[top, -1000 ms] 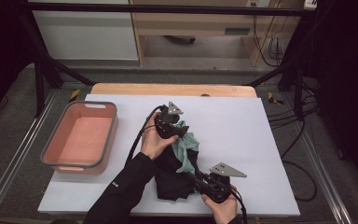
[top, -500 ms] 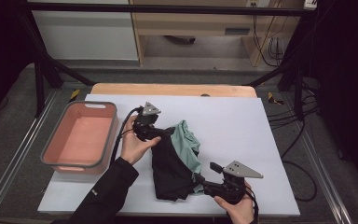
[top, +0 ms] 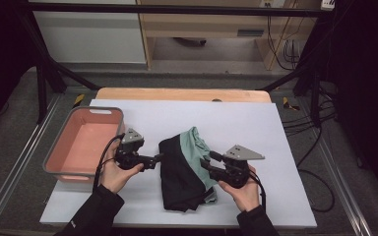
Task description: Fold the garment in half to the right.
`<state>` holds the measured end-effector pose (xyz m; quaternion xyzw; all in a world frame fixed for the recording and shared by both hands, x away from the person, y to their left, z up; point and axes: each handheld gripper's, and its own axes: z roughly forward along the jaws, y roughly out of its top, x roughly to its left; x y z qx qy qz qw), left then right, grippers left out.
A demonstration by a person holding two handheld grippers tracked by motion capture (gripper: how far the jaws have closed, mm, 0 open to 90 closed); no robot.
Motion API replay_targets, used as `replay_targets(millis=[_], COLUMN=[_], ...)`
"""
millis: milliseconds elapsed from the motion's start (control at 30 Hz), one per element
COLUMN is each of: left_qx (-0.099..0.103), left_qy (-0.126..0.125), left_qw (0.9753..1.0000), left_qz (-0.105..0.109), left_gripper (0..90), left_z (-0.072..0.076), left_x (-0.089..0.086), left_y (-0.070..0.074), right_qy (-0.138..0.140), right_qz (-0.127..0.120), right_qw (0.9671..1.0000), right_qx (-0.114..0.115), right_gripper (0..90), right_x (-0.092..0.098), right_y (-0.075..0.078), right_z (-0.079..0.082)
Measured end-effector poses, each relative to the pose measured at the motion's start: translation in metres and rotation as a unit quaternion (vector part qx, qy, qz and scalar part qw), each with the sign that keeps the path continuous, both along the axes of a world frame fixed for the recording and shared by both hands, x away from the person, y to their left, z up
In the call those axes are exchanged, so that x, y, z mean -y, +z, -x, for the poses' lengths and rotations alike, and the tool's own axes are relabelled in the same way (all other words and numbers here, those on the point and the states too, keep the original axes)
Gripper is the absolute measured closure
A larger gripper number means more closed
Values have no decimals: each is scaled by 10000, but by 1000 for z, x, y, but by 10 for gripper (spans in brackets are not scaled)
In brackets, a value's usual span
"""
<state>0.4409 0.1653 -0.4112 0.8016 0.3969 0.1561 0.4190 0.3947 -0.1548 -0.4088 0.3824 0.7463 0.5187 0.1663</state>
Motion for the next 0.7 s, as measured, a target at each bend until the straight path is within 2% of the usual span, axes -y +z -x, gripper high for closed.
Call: replay_targets(millis=[100,133,233,300,400,500,600,700], left_qx=[-34,-35,-78,-104,-141,-189,-221,-229], left_qy=[14,14,-32,-33,-60,-69,-103,-132], left_qw=[10000,10000,10000,9999,9999,9997,9996,9996], left_qz=[14,24,17,-34,-64,-97,-111,-114], left_gripper=[90,90,89,86,85,86,86,86], left_z=[6,8,13,14,15,15,16,16], left_x=[-4,-5,-7,-7,-7,-6,-5,-3], left_y=[-8,-11,-18,-21,-25,-28,-31,-33], right_qy=[75,77,91,99,4,-257,-587,-756], right_qz=[170,239,222,75,-152,-159,-87,4], right_qw=[9998,9996,9995,9996,9998,9995,9980,9961], right_qx=[-90,-133,-225,-237,-101,-60,-220,-449], right_gripper=[647,711,864,874,876,873,870,868], right_x=[-10,-13,-18,-18,-13,-4,6,13], right_y=[-3,-4,-4,-2,6,7,-6,-22], right_z=[-10,-14,-19,-19,-16,-15,-20,-23])
